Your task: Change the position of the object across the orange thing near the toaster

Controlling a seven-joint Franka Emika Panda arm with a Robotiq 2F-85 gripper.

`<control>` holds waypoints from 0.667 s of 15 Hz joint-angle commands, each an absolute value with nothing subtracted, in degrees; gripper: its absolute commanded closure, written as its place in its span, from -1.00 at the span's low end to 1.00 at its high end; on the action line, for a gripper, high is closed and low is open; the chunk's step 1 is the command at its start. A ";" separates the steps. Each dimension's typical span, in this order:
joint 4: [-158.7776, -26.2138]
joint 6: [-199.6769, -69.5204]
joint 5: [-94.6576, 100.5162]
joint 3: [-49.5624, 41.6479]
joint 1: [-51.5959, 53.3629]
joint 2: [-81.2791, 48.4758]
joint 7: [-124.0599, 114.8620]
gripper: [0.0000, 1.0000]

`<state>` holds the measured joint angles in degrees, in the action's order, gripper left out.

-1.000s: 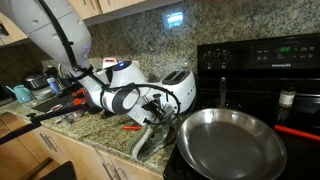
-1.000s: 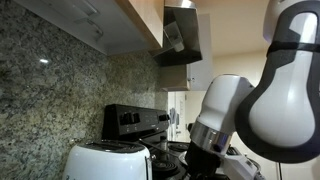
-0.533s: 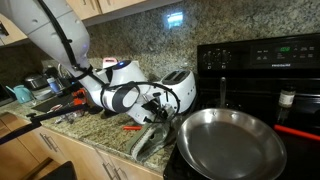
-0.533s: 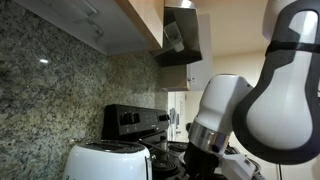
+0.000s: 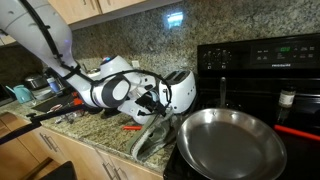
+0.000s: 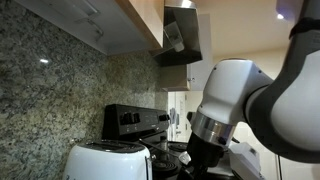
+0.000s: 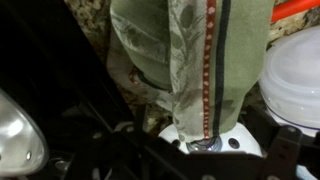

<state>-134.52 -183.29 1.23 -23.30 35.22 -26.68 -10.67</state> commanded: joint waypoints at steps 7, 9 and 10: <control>-151.28 -184.21 2.76 -47.35 61.23 -8.07 -9.57 -1.00; -153.30 -184.72 2.74 -49.88 62.64 -4.92 -9.43 -1.00; -154.35 -185.23 2.87 -50.56 62.87 -3.28 -9.24 -1.00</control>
<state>-149.86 -183.79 1.71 -47.51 61.34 -10.25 -10.52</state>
